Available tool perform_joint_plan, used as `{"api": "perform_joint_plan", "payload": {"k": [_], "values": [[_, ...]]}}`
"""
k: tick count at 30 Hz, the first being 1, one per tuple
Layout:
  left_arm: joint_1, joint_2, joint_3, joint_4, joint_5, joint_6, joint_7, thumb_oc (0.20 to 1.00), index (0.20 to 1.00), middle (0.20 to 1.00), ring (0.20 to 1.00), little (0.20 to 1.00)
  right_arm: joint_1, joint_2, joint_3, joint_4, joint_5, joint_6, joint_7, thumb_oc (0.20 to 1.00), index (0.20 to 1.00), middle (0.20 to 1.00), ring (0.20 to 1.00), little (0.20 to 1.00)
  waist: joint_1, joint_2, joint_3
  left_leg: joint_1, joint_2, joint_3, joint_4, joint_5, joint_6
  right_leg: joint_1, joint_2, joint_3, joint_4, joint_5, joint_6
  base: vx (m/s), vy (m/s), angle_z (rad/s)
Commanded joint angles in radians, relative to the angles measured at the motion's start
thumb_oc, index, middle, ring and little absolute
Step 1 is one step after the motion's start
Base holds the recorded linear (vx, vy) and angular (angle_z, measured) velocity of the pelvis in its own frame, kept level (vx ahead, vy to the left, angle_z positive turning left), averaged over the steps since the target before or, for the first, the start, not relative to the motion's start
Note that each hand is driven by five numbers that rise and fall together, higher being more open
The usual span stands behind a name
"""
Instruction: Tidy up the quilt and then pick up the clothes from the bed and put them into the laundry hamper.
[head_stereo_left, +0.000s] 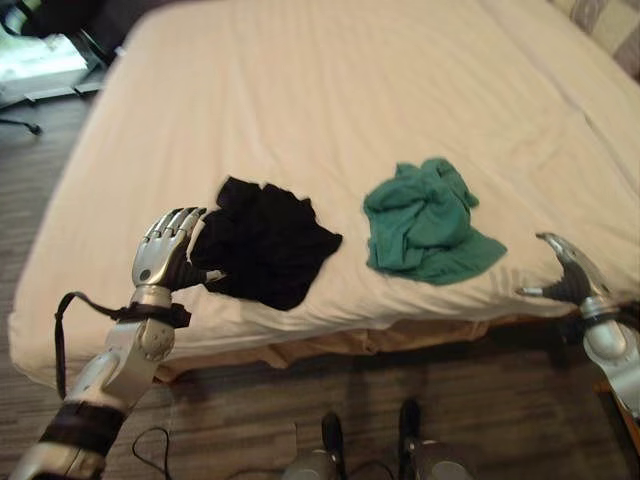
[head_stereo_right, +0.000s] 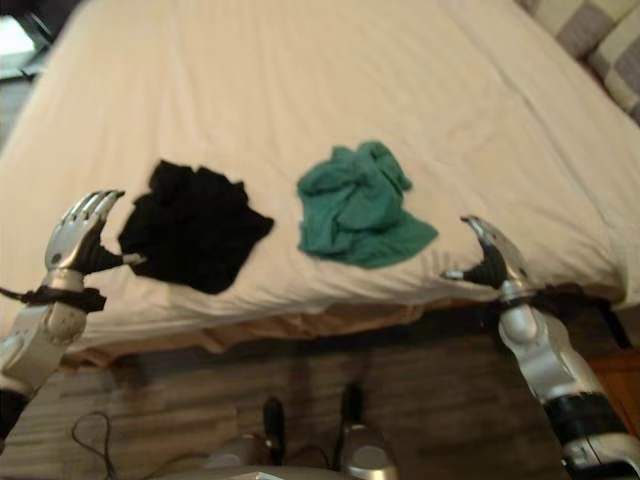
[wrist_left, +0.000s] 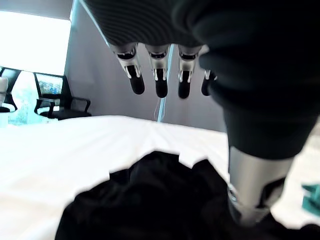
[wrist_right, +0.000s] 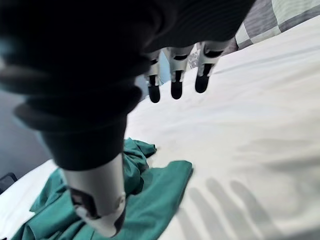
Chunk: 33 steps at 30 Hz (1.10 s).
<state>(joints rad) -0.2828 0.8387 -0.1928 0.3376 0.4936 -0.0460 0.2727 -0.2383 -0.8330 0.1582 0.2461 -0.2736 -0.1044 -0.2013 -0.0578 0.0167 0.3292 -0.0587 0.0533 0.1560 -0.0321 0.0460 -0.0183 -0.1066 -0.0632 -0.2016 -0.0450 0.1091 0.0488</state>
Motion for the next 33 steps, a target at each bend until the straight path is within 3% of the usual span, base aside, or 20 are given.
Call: {"api": "perform_joint_plan", "payload": {"k": [1, 5, 6, 10, 11, 12, 13, 14, 16, 18, 22, 23, 24, 25, 26, 27, 30, 33], "values": [[-0.127, 0.009, -0.005, 0.113, 0.039, 0.043, 0.022, 1.000, 1.000, 1.000, 1.000, 1.000, -0.089, -0.002, 0.037, -0.048, 0.008, -0.011, -0.015, 1.000, 1.000, 1.000, 1.000, 1.000, -0.011, -0.085, 0.046, -0.049, 0.060, -0.044, 0.097, -0.111, -0.060, -0.028, -0.133, 0.005, 0.085, -0.133, 0.111, -0.16, -0.017, -0.08], [-0.310, 0.006, -0.126, 0.350, 0.060, 0.084, 0.015, 1.000, 1.000, 1.000, 1.000, 1.000, -0.152, -0.002, 0.053, -0.078, 0.064, -0.030, -0.026, 1.000, 1.000, 1.000, 1.000, 1.000, -0.028, -0.117, 0.097, -0.136, 0.081, -0.041, 0.126, -0.089, -0.069, -0.117, -0.132, 0.003, 0.122, -0.119, 0.108, -0.14, -0.035, -0.07], [-0.367, -0.020, -0.171, 0.476, 0.049, 0.088, 0.005, 0.200, 0.200, 0.200, 0.200, 0.200, -0.174, 0.001, 0.061, -0.100, 0.102, -0.047, -0.029, 1.000, 1.000, 1.000, 1.000, 1.000, -0.032, -0.129, 0.101, -0.150, 0.090, -0.034, 0.126, -0.080, -0.074, -0.133, -0.131, -0.006, 0.126, -0.117, 0.109, -0.01, -0.034, 0.00], [-0.294, -0.066, -0.161, 0.470, 0.036, 0.073, -0.007, 0.200, 0.200, 0.200, 0.200, 0.200, -0.208, 0.037, 0.045, -0.139, 0.178, -0.076, -0.040, 1.000, 1.000, 1.000, 1.000, 1.000, -0.026, -0.133, 0.106, -0.145, 0.102, -0.027, 0.108, -0.073, -0.080, -0.138, -0.124, -0.012, 0.115, -0.113, 0.110, 0.01, -0.032, 0.00], [-0.180, -0.120, -0.134, 0.432, 0.018, 0.050, -0.016, 0.200, 0.200, 0.200, 0.200, 0.200, -0.253, 0.061, 0.065, -0.147, 0.191, -0.089, -0.042, 1.000, 1.000, 1.000, 1.000, 1.000, -0.008, -0.130, 0.106, -0.137, 0.107, -0.025, 0.097, -0.074, -0.084, -0.131, -0.120, -0.010, 0.108, -0.115, 0.108, 0.00, 0.000, 0.00], [-0.176, -0.119, -0.131, 0.430, 0.018, 0.051, -0.016, 0.200, 0.200, 0.200, 0.200, 0.200, -0.255, 0.061, 0.068, -0.146, 0.191, -0.089, -0.042, 1.000, 1.000, 1.000, 1.000, 1.000, -0.011, -0.131, 0.103, -0.139, 0.105, -0.025, 0.095, -0.069, -0.083, -0.134, -0.121, -0.010, 0.106, -0.111, 0.108, 0.04, -0.054, -0.06], [-0.043, -0.227, -0.069, 0.399, -0.114, 0.015, -0.011, 0.200, 0.200, 0.200, 0.200, 0.200, -0.308, 0.079, 0.108, -0.139, 0.176, -0.083, -0.046, 1.000, 1.000, 1.000, 1.000, 1.000, 0.013, -0.127, 0.100, -0.131, 0.105, -0.030, 0.091, -0.071, -0.086, -0.127, -0.119, -0.013, 0.106, -0.119, 0.101, 0.01, -0.027, -0.08], [-0.040, -0.228, -0.065, 0.398, -0.114, 0.015, -0.011, 0.200, 0.200, 0.200, 0.200, 0.200, -0.312, 0.079, 0.113, -0.137, 0.177, -0.083, -0.047, 1.000, 1.000, 1.000, 1.000, 1.000, 0.009, -0.127, 0.097, -0.134, 0.104, -0.030, 0.089, -0.067, -0.085, -0.130, -0.120, -0.014, 0.104, -0.115, 0.100, 0.03, -0.045, -0.07], [0.124, -0.352, -0.021, 0.358, -0.303, -0.041, -0.018, 0.200, 0.200, 0.200, 0.200, 0.200, -0.389, 0.099, 0.168, -0.103, 0.144, -0.059, -0.049, 1.000, 1.000, 1.000, 1.000, 1.000, 0.044, -0.114, 0.099, -0.127, 0.101, -0.047, 0.085, -0.066, -0.087, -0.116, -0.117, -0.025, 0.111, -0.131, 0.090, 0.02, -0.038, 0.03], [0.186, -0.376, -0.023, 0.337, -0.335, -0.055, -0.030, 0.200, 0.200, 0.200, 0.200, 0.200, -0.422, 0.118, 0.199, -0.073, 0.133, -0.052, -0.050, 1.000, 1.000, 1.000, 1.000, 1.000, 0.059, -0.109, 0.099, -0.131, 0.097, -0.057, 0.080, -0.060, -0.086, -0.114, -0.118, -0.033, 0.113, -0.133, 0.087, 0.00, -0.038, 0.09], [0.334, -0.402, -0.025, 0.290, -0.439, -0.077, -0.083, 0.200, 0.200, 0.200, 0.200, 0.200, -0.523, 0.151, 0.273, 0.165, 0.147, -0.003, -0.055, 1.000, 1.000, 1.000, 1.000, 1.000, 0.132, -0.082, 0.124, -0.152, 0.082, -0.109, 0.087, -0.051, -0.088, -0.105, -0.129, -0.075, 0.130, -0.147, 0.081, -0.02, -0.078, 0.27], [0.369, -0.398, -0.023, 0.263, -0.467, -0.086, -0.103, 0.200, 0.200, 0.200, 0.200, 0.200, -0.528, 0.156, 0.262, 0.232, 0.171, 0.004, -0.059, 1.000, 1.000, 1.000, 1.000, 1.000, 0.152, -0.070, 0.131, -0.162, 0.076, -0.126, 0.089, -0.046, -0.090, -0.104, -0.134, -0.091, 0.134, -0.149, 0.079, -0.08, -0.091, 0.62], [0.412, -0.376, -0.036, 0.193, -0.521, -0.116, -0.145, 0.200, 0.200, 0.200, 0.200, 0.200, -0.525, 0.171, 0.229, 0.419, 0.236, 0.026, -0.068, 1.000, 1.000, 1.000, 1.000, 1.000, 0.192, -0.042, 0.145, -0.177, 0.070, -0.158, 0.090, -0.038, -0.094, -0.097, -0.145, -0.131, 0.146, -0.156, 0.079, -0.05, -0.064, 0.63], [0.413, -0.375, -0.035, 0.191, -0.521, -0.115, -0.146, 0.200, 0.200, 0.200, 0.200, 0.200, -0.526, 0.171, 0.230, 0.421, 0.236, 0.025, -0.068, 0.906, 0.906, 0.906, 0.906, 0.906, 0.191, -0.042, 0.145, -0.177, 0.070, -0.159, 0.091, -0.038, -0.094, -0.096, -0.145, -0.132, 0.146, -0.156, 0.079, -0.05, -0.059, 0.61], [0.423, -0.362, -0.039, 0.156, -0.553, -0.123, -0.168, 0.200, 0.200, 0.200, 0.200, 0.200, -0.527, 0.174, 0.211, 0.494, 0.269, 0.034, -0.068, 0.304, 0.304, 0.304, 0.304, 0.304, 0.203, -0.032, 0.149, -0.182, 0.067, -0.173, 0.086, -0.032, -0.094, -0.094, -0.149, -0.149, 0.149, -0.157, 0.080, -0.03, -0.030, 0.55], [0.428, -0.351, -0.046, 0.128, -0.577, -0.131, -0.186, 0.200, 0.200, 0.200, 0.200, 0.200, -0.520, 0.179, 0.191, 0.556, 0.303, 0.040, -0.063, 0.200, 0.200, 0.200, 0.200, 0.200, 0.215, -0.023, 0.152, -0.187, 0.064, -0.183, 0.082, -0.028, -0.095, -0.092, -0.150, -0.162, 0.150, -0.158, 0.080, -0.04, -0.052, 0.64], [0.428, -0.319, -0.058, 0.028, -0.631, -0.140, -0.241, 0.200, 0.200, 0.200, 0.200, 0.200, -0.449, 0.195, 0.135, 0.646, 0.386, 0.040, -0.036, 0.200, 0.200, 0.200, 0.200, 0.200, 0.236, -0.009, 0.151, -0.195, 0.060, -0.213, 0.070, -0.017, -0.101, -0.076, -0.149, -0.199, 0.137, -0.162, 0.082, -0.04, -0.047, 0.52], [0.410, -0.315, -0.069, -0.010, -0.657, -0.141, -0.274, 0.200, 0.200, 0.200, 0.200, 0.200, -0.364, 0.204, 0.135, 0.604, 0.388, 0.028, -0.003, 0.200, 0.200, 0.200, 0.200, 0.200, 0.235, -0.016, 0.139, -0.194, 0.059, -0.224, 0.067, -0.016, -0.104, -0.062, -0.145, -0.214, 0.129, -0.163, 0.083, -0.01, -0.013, 0.43]]}}
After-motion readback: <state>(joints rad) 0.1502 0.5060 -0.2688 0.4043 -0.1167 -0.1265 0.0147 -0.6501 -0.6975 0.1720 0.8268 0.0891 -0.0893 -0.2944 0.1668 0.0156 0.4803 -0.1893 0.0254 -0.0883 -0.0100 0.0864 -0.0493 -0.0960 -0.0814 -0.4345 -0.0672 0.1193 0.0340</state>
